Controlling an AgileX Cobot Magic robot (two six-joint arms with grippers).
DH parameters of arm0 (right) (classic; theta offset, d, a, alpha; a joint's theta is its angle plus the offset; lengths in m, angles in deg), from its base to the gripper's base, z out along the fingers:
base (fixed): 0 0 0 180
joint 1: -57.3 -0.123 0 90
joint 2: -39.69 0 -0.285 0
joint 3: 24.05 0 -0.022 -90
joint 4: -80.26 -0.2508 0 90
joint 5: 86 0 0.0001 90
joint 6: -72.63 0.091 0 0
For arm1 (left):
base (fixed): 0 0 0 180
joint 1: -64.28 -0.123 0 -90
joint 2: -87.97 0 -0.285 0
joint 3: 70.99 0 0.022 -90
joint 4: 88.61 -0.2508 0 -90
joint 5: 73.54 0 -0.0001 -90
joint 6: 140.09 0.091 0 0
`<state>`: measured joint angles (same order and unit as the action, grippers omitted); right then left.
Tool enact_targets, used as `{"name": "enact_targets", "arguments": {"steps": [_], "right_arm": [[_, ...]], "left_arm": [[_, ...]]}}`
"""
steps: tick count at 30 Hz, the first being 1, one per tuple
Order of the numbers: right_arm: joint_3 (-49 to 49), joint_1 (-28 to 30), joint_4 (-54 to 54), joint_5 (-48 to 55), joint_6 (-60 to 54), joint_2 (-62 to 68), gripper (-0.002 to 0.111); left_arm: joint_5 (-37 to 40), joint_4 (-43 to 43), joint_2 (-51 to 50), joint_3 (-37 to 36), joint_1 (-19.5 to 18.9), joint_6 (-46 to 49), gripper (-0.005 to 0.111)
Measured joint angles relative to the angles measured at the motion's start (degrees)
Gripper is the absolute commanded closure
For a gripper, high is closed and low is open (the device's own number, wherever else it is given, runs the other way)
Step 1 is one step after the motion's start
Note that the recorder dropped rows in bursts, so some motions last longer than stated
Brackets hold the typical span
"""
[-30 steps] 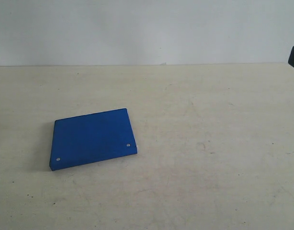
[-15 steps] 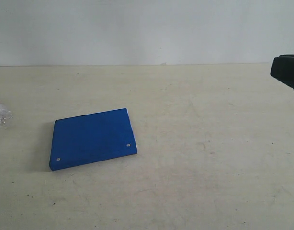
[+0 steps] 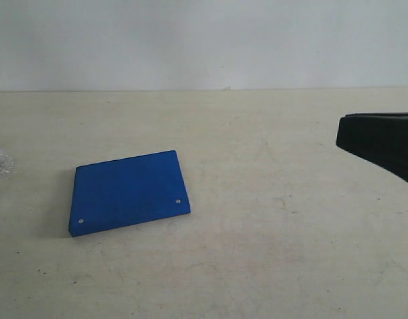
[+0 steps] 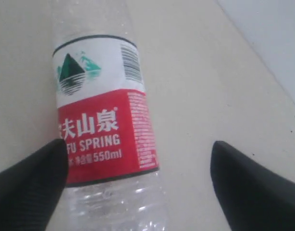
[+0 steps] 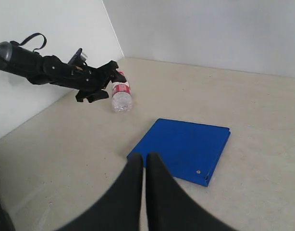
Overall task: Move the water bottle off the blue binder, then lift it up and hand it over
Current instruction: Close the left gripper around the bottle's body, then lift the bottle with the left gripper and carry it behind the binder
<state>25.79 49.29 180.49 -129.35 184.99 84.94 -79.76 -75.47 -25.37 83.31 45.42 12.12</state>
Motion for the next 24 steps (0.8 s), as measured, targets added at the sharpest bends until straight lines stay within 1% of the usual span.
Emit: {"name": "enact_targets", "arguments": {"steps": [1,3,4,5,6,7,11,15,17,18,24], "right_arm": [[0.0,0.0,0.0,0.0,0.23,0.0,0.109],[0.0,0.0,0.0,-0.11,0.64,0.0,0.109],[0.0,0.0,0.0,-0.11,0.79,0.0,0.109],[0.0,0.0,0.0,-0.11,1.2,0.0,0.109],[0.0,0.0,0.0,-0.11,1.61,0.0,0.109],[0.0,0.0,0.0,-0.11,2.12,0.0,0.109],[0.0,0.0,0.0,-0.11,2.84,0.0,0.109],[0.0,0.0,0.0,0.41,3.12,0.0,0.109],[0.0,0.0,0.0,2.23,3.12,0.0,0.109],[0.0,0.0,0.0,3.08,3.12,0.0,0.109],[0.0,0.0,0.0,4.22,3.12,0.0,0.109]], "left_arm": [[-0.02,1.1,-1.03,0.0,0.0,0.0,0.039],[1.38,2.88,-2.98,0.0,0.0,0.0,0.052],[2.67,3.34,-3.97,0.0,0.0,-0.14,0.069],[3.13,3.32,-4.92,0.13,0.0,0.19,0.079],[3.38,2.98,-4.9,0.26,0.0,0.71,0.096],[3.65,2.31,-4.9,0.36,0.0,2.09,0.102],[4.8,1.24,-3.76,0.28,0.0,10.76,0.102],[9.61,1.08,1.19,0.04,0.67,26.29,0.102],[10.25,1.04,5.19,0.04,3.73,36.04,0.102],[10.25,0.91,6.25,0.04,5.3,38.01,0.102],[10.66,0.81,6.53,0.04,11.87,40.49,0.102]]}}
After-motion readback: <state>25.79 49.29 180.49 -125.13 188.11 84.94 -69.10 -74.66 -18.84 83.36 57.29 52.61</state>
